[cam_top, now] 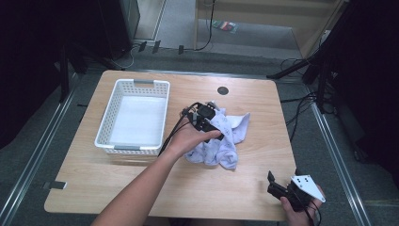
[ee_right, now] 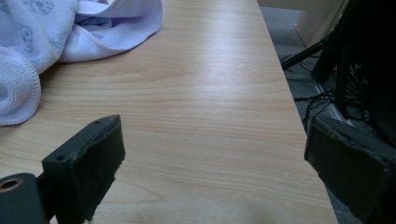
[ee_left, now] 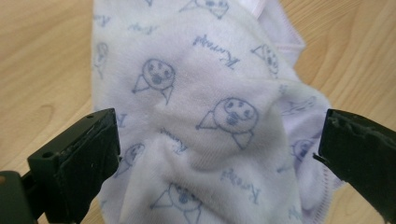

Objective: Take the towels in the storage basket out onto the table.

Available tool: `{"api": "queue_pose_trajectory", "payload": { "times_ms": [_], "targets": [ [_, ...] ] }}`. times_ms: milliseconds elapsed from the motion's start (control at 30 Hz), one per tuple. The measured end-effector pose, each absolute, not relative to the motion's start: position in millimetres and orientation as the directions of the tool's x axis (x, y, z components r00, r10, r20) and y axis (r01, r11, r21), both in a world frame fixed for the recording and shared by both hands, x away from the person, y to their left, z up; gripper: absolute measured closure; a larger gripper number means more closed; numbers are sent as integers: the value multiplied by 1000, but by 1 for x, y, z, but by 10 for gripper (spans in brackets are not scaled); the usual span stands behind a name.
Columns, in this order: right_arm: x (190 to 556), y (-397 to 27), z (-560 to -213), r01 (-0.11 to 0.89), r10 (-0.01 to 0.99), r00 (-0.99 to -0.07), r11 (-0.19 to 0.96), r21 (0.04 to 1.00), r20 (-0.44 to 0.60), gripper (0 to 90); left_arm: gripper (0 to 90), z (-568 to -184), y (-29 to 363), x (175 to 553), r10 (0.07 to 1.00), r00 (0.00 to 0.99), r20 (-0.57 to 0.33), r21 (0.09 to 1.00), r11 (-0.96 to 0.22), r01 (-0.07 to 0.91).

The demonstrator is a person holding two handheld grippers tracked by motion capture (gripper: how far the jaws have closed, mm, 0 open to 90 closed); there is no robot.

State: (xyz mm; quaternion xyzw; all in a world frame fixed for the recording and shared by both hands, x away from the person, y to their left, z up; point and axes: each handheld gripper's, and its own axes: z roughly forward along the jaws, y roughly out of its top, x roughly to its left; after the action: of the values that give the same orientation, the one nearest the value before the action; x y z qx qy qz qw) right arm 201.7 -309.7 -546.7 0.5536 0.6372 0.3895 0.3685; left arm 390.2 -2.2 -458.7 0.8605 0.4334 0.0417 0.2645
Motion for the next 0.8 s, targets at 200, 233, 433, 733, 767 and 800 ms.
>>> {"api": "queue_pose_trajectory", "payload": {
  "times_ms": [200,233,433,733,767,800],
  "targets": [
    [202,-310,-547,419,992,-116,85,904,-40,51,0,-439,26,379,786,607,-119,559,-453,695],
    [202,-310,-547,421,992,-116,85,903,-39,51,0,-437,31,378,789,603,-119,568,-444,693],
    [202,-309,-547,423,993,-114,88,902,-43,51,0,-430,72,366,820,561,-114,628,-379,680],
    [202,-309,-547,425,993,-111,86,901,-42,51,0,-420,131,346,859,501,-106,686,-301,662],
    [203,-309,-547,425,993,-110,85,901,-42,51,0,-420,136,344,862,496,-101,693,-297,657],
    [203,-309,-547,426,993,-110,84,901,-41,51,0,-419,141,342,865,491,-99,698,-292,654]
  ]
}}
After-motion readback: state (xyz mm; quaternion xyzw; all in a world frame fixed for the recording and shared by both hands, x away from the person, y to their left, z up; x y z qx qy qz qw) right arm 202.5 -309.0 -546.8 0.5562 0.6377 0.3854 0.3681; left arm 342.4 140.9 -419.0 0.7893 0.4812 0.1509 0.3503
